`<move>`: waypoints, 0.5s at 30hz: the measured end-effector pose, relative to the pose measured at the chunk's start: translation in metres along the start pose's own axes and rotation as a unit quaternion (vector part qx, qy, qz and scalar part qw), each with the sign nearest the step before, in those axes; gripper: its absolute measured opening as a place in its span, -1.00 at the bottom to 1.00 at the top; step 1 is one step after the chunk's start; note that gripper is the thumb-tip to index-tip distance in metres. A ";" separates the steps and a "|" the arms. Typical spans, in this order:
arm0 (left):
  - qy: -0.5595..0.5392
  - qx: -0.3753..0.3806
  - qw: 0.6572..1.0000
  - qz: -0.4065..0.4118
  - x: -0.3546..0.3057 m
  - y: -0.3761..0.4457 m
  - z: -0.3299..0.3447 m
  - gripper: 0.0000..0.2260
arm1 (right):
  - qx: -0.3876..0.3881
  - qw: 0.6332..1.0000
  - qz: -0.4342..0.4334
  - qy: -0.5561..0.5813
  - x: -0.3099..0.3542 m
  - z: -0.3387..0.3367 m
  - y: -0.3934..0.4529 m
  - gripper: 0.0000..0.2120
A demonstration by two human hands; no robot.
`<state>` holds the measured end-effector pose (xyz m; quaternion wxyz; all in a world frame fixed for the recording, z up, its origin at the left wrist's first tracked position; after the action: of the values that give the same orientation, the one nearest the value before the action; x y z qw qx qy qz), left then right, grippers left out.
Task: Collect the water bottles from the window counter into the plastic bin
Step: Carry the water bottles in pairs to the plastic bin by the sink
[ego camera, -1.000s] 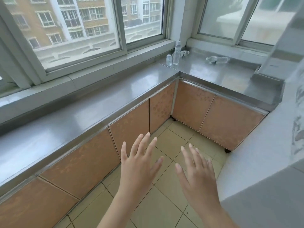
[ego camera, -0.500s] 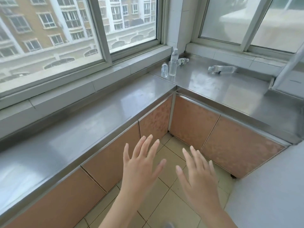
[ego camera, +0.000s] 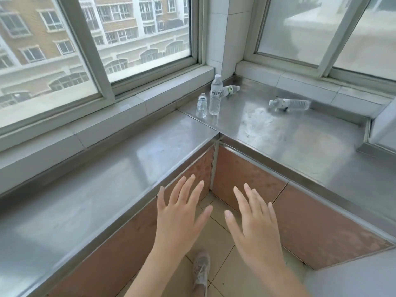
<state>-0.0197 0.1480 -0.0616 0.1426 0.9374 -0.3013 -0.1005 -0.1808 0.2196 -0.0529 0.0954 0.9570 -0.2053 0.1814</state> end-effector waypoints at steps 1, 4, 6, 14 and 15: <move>0.000 -0.002 1.000 0.000 0.004 0.018 0.008 -0.48 | 0.001 1.000 0.002 -0.001 -0.001 0.002 0.019 -0.41; 0.003 -0.002 1.000 -0.001 0.018 0.077 0.032 -0.48 | 0.011 1.000 0.007 -0.008 -0.005 0.008 0.078 -0.39; 0.005 -0.004 1.000 -0.001 0.027 0.118 0.045 -0.48 | 0.021 1.000 0.010 -0.014 -0.005 0.010 0.117 -0.37; 0.000 -0.023 1.000 0.015 0.070 0.265 0.086 -0.50 | 0.026 0.999 0.030 -0.005 0.000 0.020 0.266 -0.38; -0.001 -0.024 1.000 0.010 0.076 0.281 0.092 -0.50 | 0.030 0.999 0.026 -0.004 0.000 0.023 0.283 -0.39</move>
<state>-0.1349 -0.1349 -0.0637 0.1660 0.9306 -0.3080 -0.1071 -0.2953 -0.0405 -0.0436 0.0609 0.9545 -0.2253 0.1858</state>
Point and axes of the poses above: each hand's wrist, its own y-axis towards the middle knuckle, its own z-axis out of the palm, x = y × z, the point moved 2 cm from there along y, towards the middle knuckle, and after that the axes turned 10 degrees about z, right-handed, at the moved point
